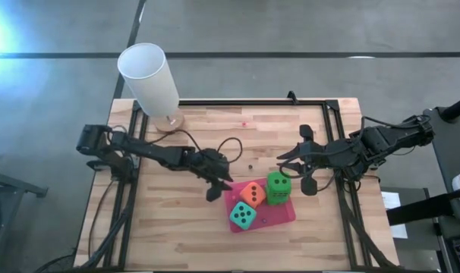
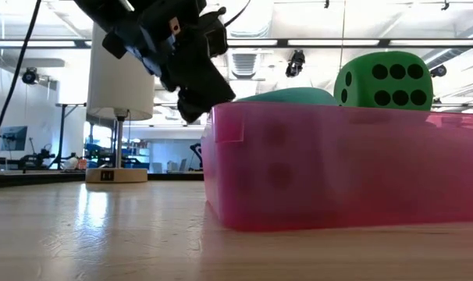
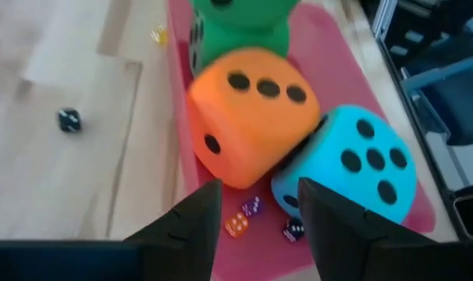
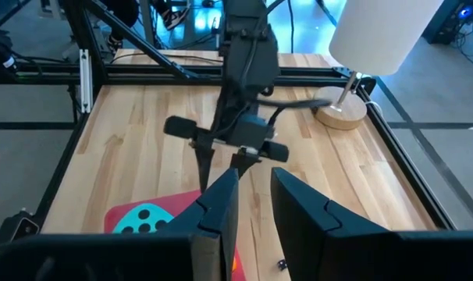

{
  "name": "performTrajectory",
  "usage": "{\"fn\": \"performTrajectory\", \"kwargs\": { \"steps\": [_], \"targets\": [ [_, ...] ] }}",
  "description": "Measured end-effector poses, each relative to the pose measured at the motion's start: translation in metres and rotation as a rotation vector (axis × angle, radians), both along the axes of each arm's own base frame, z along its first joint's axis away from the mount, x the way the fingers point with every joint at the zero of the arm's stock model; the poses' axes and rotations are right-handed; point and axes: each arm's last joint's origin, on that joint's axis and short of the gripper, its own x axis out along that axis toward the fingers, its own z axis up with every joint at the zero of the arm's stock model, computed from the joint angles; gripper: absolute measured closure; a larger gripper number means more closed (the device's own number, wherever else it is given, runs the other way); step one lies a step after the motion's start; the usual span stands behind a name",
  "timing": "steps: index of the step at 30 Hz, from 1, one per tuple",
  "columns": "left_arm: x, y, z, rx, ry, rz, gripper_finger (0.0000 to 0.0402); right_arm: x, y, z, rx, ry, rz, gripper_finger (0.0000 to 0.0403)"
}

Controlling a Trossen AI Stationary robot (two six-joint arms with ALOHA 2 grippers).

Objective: Pick & Place Dice
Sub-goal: Put the small black dice into the pink bin

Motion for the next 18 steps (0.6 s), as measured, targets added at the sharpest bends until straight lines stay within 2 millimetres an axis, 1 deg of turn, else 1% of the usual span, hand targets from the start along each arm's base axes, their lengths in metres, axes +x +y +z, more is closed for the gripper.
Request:
{"fn": "performTrajectory", "kwargs": {
  "steps": [4,9,15,18],
  "targets": [
    [-0.005,0.007,0.019,0.001,-0.054,0.019,0.0219,0.0,0.0,0.0,-0.005,0.002,0.001,0.0324],
    [-0.021,0.014,0.047,0.009,-0.112,0.033,0.0213,0.002,-0.003,-0.004,-0.005,0.014,-0.017,0.0331],
    [-0.046,0.015,0.082,0.04,-0.198,0.016,0.0217,0.008,-0.012,-0.02,0.002,0.056,-0.076,0.0345],
    [-0.059,0.015,0.095,0.054,-0.219,0.031,0.0224,0.014,-0.017,-0.031,-0.014,0.097,-0.105,0.0356]
  ]
}}
